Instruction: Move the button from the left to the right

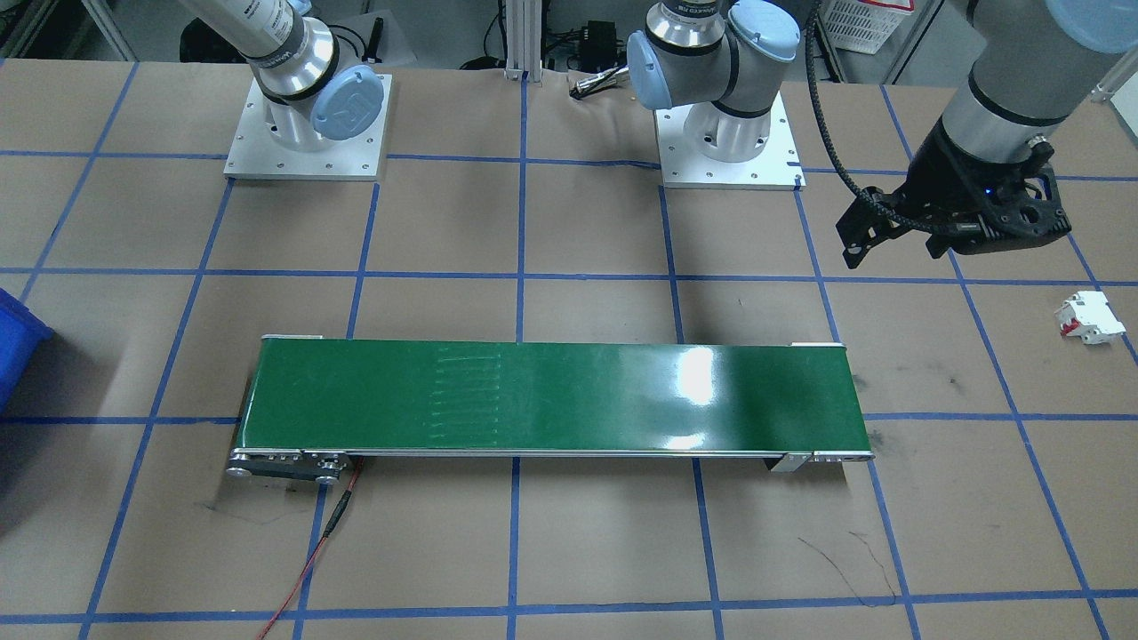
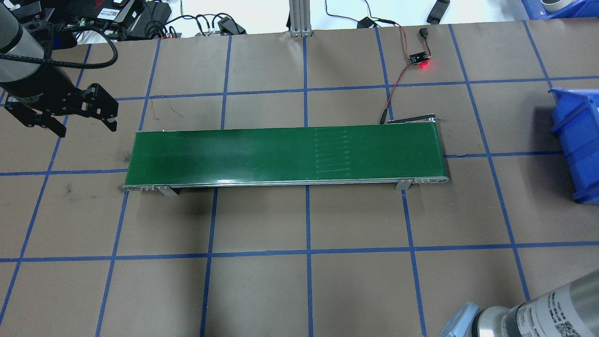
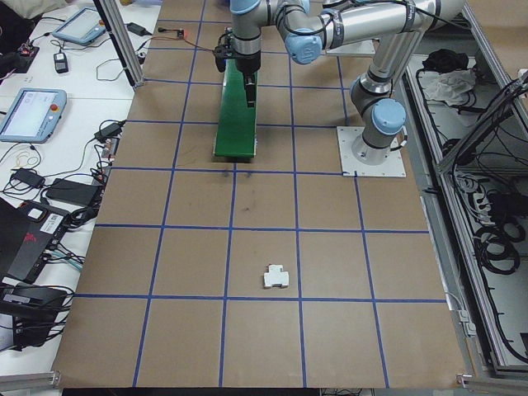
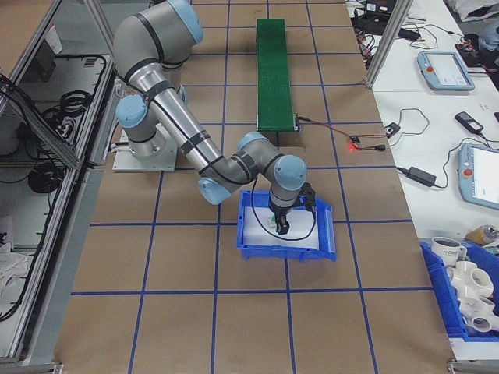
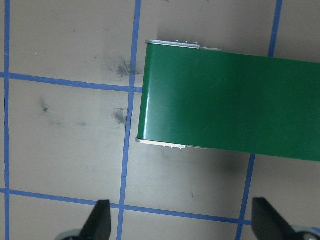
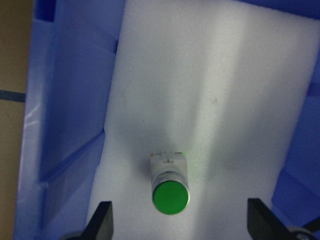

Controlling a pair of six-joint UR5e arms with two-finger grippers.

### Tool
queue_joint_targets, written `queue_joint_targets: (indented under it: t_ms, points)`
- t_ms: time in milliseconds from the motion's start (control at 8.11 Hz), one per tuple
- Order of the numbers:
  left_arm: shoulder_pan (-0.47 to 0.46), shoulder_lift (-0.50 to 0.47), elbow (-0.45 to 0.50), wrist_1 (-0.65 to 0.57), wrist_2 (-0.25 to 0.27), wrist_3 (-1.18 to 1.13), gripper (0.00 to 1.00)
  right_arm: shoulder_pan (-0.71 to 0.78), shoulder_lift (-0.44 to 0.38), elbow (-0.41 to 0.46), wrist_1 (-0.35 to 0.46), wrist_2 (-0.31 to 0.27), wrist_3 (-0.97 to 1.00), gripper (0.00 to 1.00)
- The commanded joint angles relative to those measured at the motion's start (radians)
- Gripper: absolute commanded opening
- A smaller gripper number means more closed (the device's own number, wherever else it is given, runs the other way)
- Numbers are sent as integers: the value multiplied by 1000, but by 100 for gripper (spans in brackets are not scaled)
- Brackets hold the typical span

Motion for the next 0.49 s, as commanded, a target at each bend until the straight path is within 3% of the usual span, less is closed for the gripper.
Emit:
queue_joint_targets:
  t_ms: [0, 123, 370]
  points:
    - [0, 1, 0, 0, 0, 0, 100, 12, -149, 0, 78, 0, 89, 100]
    - [0, 1, -1, 0, 0, 0, 100, 40, -214, -2, 183, -5, 153, 100]
    - [0, 1, -2, 0, 0, 0, 100, 177, -338, -8, 294, -3, 320, 100]
